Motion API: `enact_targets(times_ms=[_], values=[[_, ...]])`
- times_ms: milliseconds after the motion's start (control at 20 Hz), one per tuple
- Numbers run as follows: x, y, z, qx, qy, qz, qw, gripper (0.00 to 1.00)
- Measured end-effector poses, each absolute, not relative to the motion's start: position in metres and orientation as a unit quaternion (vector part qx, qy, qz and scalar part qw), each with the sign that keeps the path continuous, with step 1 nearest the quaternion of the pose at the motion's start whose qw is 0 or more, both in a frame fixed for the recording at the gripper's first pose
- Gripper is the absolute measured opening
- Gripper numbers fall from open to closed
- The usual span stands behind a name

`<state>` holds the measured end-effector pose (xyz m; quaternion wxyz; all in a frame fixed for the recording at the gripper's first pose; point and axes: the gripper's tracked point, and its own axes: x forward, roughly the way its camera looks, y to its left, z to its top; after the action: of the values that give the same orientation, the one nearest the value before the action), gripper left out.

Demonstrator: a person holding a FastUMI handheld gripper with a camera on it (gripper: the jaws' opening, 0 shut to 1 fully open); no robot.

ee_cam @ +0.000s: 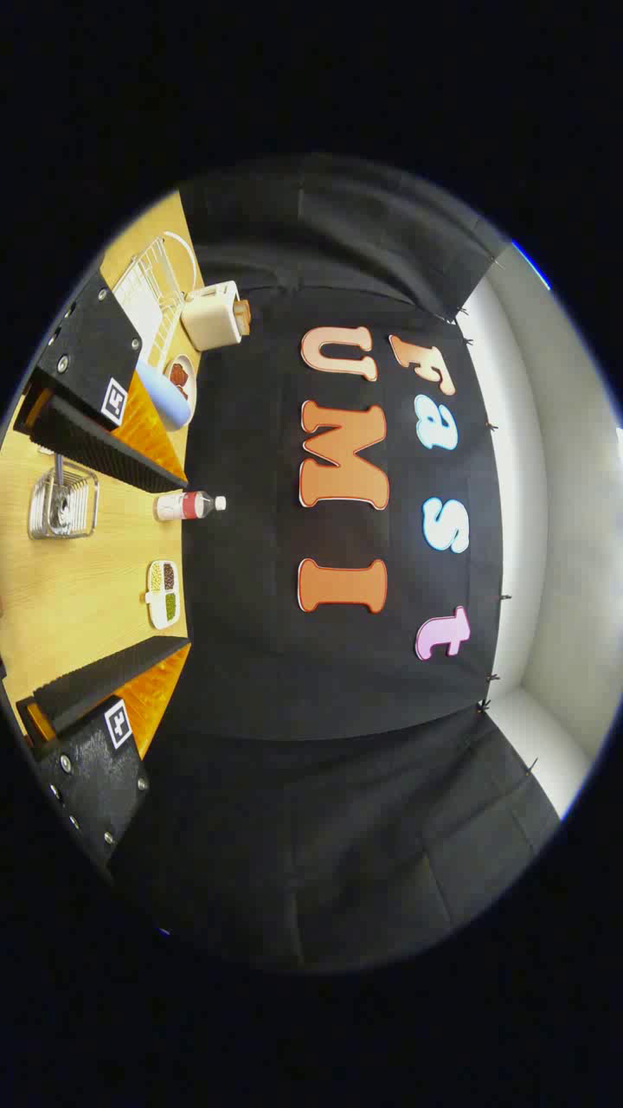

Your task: Take the plate from the dish rack, then take the spoon from the basket and place it into the plate.

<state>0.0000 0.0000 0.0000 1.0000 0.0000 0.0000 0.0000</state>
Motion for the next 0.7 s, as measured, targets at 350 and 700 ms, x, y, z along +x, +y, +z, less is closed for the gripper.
enact_targets(times_ms=[350, 700], values=[[-0.067, 0.063, 0.018, 0.082, 0.015, -0.013, 0.996, 0.99], [-0.072, 0.086, 0.017, 0.094, 0.034, -0.008, 0.995, 0.98]])
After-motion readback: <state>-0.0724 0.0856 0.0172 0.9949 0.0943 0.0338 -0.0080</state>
